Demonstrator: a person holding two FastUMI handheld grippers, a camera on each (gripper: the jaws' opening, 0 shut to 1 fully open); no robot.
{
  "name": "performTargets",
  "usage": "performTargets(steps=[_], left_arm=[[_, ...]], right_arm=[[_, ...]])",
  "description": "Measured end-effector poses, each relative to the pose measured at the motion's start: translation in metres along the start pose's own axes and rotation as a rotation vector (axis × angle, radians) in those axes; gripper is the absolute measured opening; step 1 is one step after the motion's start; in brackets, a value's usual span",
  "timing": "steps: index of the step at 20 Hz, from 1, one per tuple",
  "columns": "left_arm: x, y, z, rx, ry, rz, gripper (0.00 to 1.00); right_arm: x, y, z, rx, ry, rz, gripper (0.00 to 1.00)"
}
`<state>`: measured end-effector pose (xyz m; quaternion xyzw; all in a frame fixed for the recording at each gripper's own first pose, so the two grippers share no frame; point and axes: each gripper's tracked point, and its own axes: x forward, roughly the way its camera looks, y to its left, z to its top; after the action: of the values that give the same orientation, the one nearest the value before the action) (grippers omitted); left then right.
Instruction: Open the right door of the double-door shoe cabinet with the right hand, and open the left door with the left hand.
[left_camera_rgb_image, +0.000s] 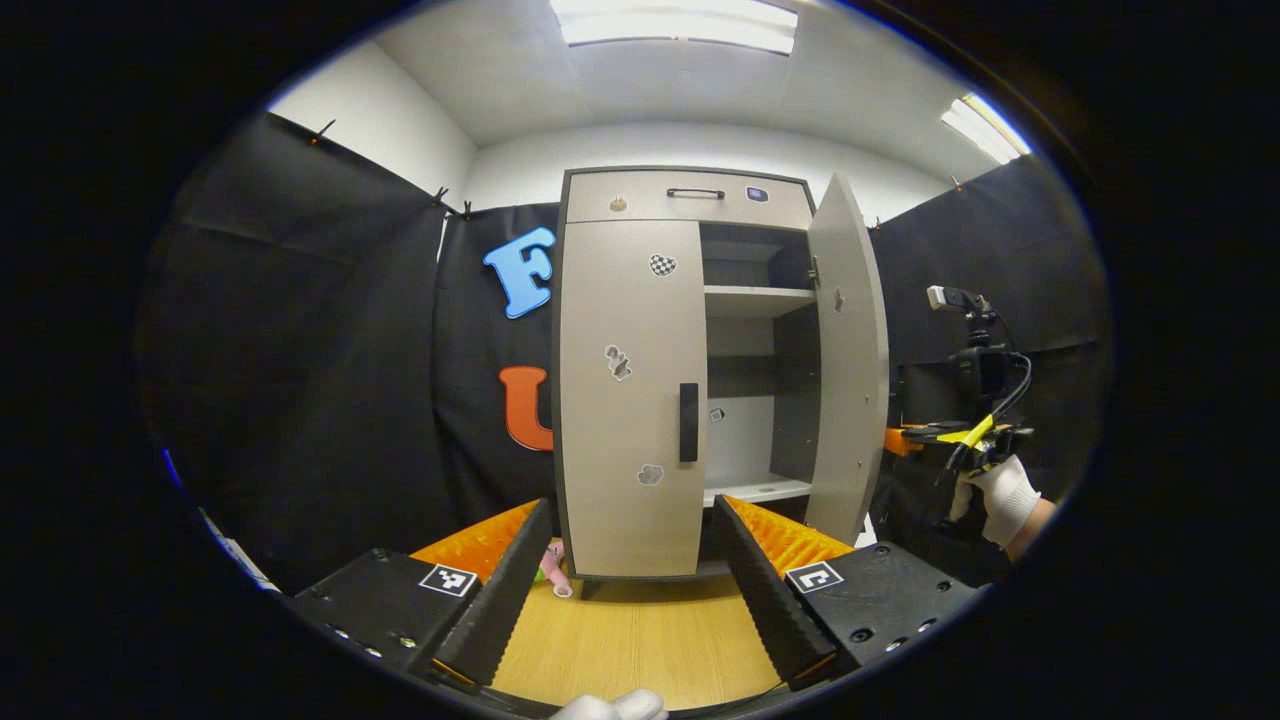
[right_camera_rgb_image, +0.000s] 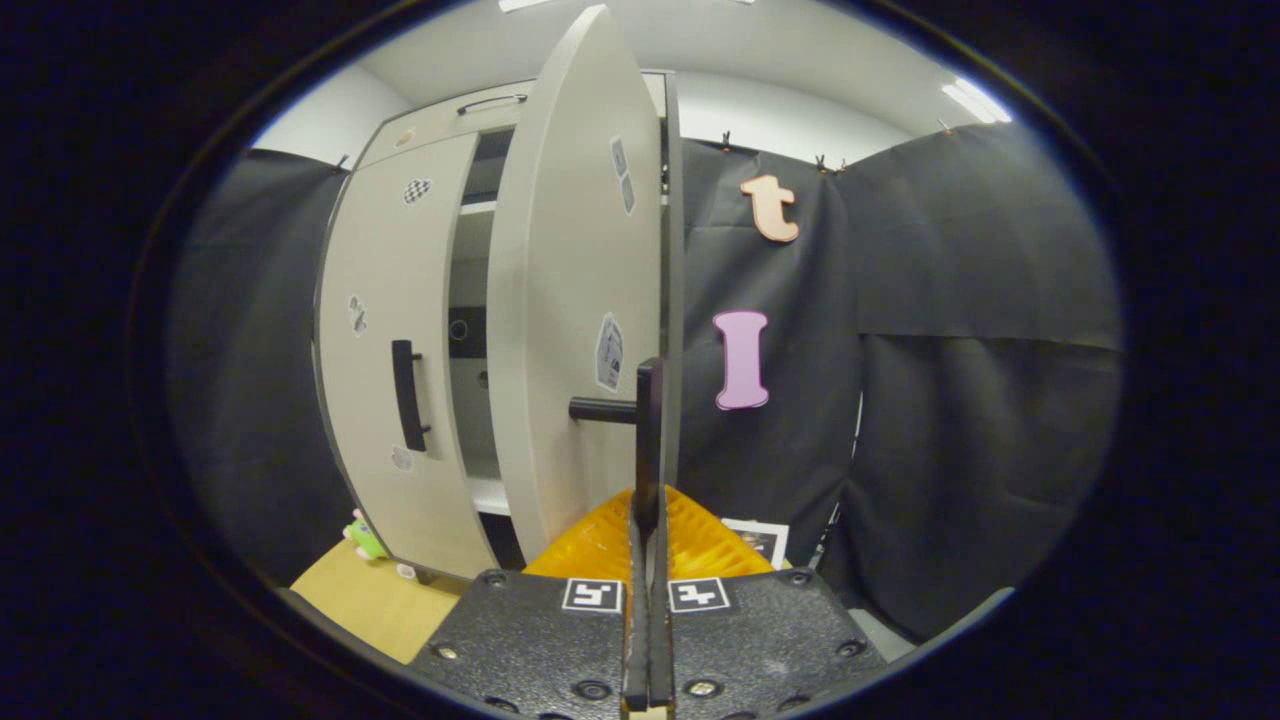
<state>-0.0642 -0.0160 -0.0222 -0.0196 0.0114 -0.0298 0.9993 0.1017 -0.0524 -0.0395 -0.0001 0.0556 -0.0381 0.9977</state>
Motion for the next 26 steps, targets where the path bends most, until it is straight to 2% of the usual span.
performTargets(steps=[9,11,14,18,22,25,26], left_arm=[[0.015,-0.036,0.003,-0.004,0.015,-0.022,0.96],[0.018,-0.042,0.004,0.001,0.014,-0.019,0.96],[0.021,-0.051,0.006,-0.006,0.014,-0.014,0.96],[0.024,-0.053,0.007,-0.006,0.01,-0.004,0.96],[0.027,-0.052,0.007,-0.012,0.016,-0.005,0.96],[0.031,-0.046,0.002,-0.006,0.021,-0.002,0.96],[0.031,-0.043,0.0,-0.011,0.028,-0.002,0.96]], right_arm=[[0.005,-0.047,0.001,-0.009,0.003,0.016,0.04],[0.005,-0.047,0.001,0.006,0.008,0.05,0.04],[0.006,-0.05,0.001,-0.028,0.0,0.06,0.04],[0.006,-0.05,0.003,0.018,0.01,0.086,0.04],[0.003,-0.055,0.003,0.003,0.005,0.079,0.04],[-0.007,-0.063,0.011,0.009,-0.026,0.05,0.12],[-0.011,-0.064,0.012,0.005,-0.026,0.047,0.24]])
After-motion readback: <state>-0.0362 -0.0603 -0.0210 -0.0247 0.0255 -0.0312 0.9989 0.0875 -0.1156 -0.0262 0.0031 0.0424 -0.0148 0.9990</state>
